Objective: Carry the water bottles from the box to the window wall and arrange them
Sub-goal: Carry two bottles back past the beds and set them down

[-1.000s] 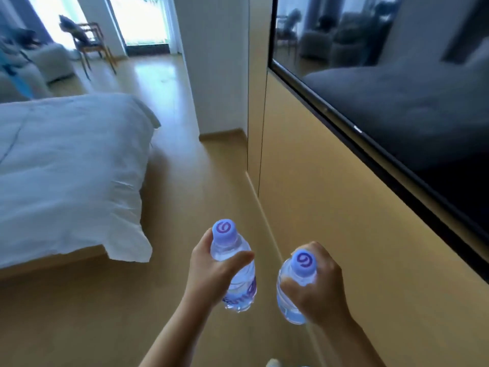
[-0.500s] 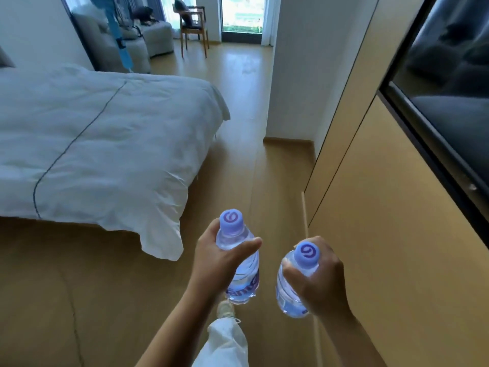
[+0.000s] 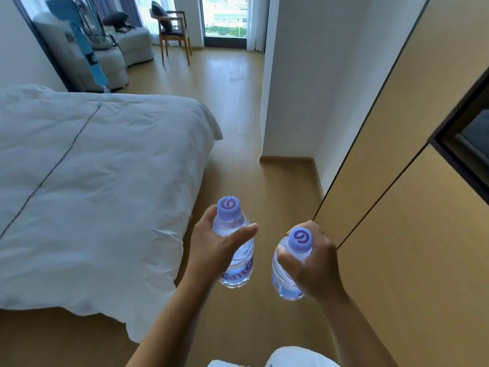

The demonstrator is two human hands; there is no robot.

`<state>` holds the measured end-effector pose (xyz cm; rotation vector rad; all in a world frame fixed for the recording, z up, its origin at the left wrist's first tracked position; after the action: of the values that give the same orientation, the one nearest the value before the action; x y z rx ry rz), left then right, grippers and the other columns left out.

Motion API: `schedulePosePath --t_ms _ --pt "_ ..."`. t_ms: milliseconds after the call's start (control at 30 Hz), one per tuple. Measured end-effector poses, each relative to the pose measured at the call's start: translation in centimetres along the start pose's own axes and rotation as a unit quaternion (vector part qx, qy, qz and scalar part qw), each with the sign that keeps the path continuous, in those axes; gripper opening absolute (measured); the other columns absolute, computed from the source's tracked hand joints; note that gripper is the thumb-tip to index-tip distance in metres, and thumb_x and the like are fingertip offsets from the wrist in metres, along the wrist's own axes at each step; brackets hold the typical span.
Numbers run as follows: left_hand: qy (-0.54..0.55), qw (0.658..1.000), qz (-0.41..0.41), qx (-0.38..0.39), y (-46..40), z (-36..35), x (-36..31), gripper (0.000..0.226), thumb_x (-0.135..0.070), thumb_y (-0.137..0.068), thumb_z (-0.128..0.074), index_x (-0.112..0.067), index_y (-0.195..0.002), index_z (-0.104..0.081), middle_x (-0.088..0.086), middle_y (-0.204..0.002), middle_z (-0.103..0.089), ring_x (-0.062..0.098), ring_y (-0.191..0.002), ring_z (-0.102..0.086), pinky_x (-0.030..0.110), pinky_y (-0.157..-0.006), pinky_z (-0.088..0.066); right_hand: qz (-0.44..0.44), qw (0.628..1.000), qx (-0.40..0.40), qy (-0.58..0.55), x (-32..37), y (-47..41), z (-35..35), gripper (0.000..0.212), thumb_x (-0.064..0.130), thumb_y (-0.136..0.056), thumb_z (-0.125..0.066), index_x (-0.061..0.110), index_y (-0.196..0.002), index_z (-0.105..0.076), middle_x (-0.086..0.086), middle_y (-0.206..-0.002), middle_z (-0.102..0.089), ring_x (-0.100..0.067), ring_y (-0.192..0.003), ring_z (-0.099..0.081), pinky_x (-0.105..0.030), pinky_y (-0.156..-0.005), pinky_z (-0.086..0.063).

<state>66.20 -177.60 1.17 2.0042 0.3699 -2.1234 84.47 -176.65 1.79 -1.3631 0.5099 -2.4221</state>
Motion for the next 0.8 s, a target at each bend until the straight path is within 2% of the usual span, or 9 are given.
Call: schedulePosePath --t_ms 100,233,367,433,567,667,800 --pt "-0.003 1.0 0.012 -0.01 -4.1 0.7 0.9 0.036 -0.047 -0.046 -0.077 -0.032 -0.077 -0.064 -0.005 -0.07 -0.069 0.009 -0.063 -0.066 0.021 -0.061 -0.052 -0.012 1.0 0.003 -0.004 -1.3 -3.6 -2.4 0.019 0.043 -0.063 -0.058 0.033 -0.072 -0.044 0.008 -0.062 -0.052 -0.012 -0.056 -0.055 -0.015 -0.053 -0.047" --pt "-0.012 0.999 0.031 -0.026 -9.9 1.1 1.9 0.042 -0.049 -0.045 -0.076 -0.027 -0.079 -0.064 -0.003 -0.073 -0.069 0.013 -0.066 -0.068 0.028 -0.064 -0.054 -0.019 1.0 0.011 0.005 -3.6 -8.9 -5.6 0.02 0.028 -0.064 -0.067 0.024 -0.074 -0.05 0.013 -0.064 -0.052 -0.013 -0.056 -0.056 -0.013 -0.053 -0.048" --pt "-0.017 0.998 0.043 -0.039 -17.1 0.7 2.5 0.048 -0.05 -0.044 -0.076 -0.02 -0.08 -0.064 0.0 -0.072 -0.069 0.017 -0.067 -0.068 0.036 -0.069 -0.057 -0.02 0.999 0.016 -0.025 -5.9 -15.8 -9.0 0.018 0.036 -0.064 -0.063 0.029 -0.071 -0.049 0.013 -0.063 -0.053 -0.012 -0.057 -0.056 -0.011 -0.054 -0.045" --pt "-0.018 0.998 0.044 -0.044 -21.5 0.2 2.6 0.048 -0.049 -0.044 -0.075 -0.019 -0.08 -0.065 0.001 -0.072 -0.07 0.019 -0.068 -0.069 0.039 -0.072 -0.057 -0.013 0.999 0.02 -0.032 -7.3 -20.0 -10.9 0.017 0.036 -0.063 -0.062 0.023 -0.071 -0.052 0.01 -0.063 -0.054 -0.012 -0.057 -0.055 -0.013 -0.055 -0.045" --pt "-0.031 0.998 0.032 -0.054 -31.1 -0.8 1.8 0.036 -0.042 -0.047 -0.078 -0.024 -0.076 -0.065 -0.001 -0.07 -0.07 0.017 -0.067 -0.068 0.037 -0.07 -0.056 0.009 0.999 0.03 -0.028 -9.6 -29.6 -14.3 0.013 0.02 -0.062 -0.066 0.011 -0.068 -0.058 -0.001 -0.064 -0.056 -0.016 -0.056 -0.054 -0.024 -0.055 -0.046" --pt "-0.042 0.996 0.023 -0.074 -37.6 -1.0 0.8 0.03 -0.033 -0.053 -0.078 -0.02 -0.076 -0.065 -0.002 -0.069 -0.069 0.015 -0.067 -0.068 0.035 -0.07 -0.056 0.016 0.999 0.036 -0.03 -11.1 -35.7 -16.1 0.01 0.016 -0.061 -0.065 0.013 -0.067 -0.058 -0.002 -0.064 -0.056 -0.017 -0.057 -0.053 -0.027 -0.056 -0.046" --pt "-0.041 0.995 0.021 -0.092 -44.4 -1.3 0.6 0.034 -0.033 -0.053 -0.078 -0.018 -0.081 -0.065 0.0 -0.072 -0.07 0.018 -0.07 -0.068 0.037 -0.073 -0.056 0.017 0.998 0.053 -0.032 -13.2 -41.5 -18.2 0.009 0.015 -0.062 -0.065 0.009 -0.065 -0.059 -0.003 -0.063 -0.057 -0.018 -0.056 -0.054 -0.027 -0.054 -0.047"
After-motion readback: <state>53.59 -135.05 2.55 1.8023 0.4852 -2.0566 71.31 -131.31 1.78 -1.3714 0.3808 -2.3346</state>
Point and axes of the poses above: each hand's wrist, its own y-axis away from the middle knuckle, its own z-axis out of the back of the hand, x = y × z, the point moved 4 cm from there along -y, towards the middle knuckle
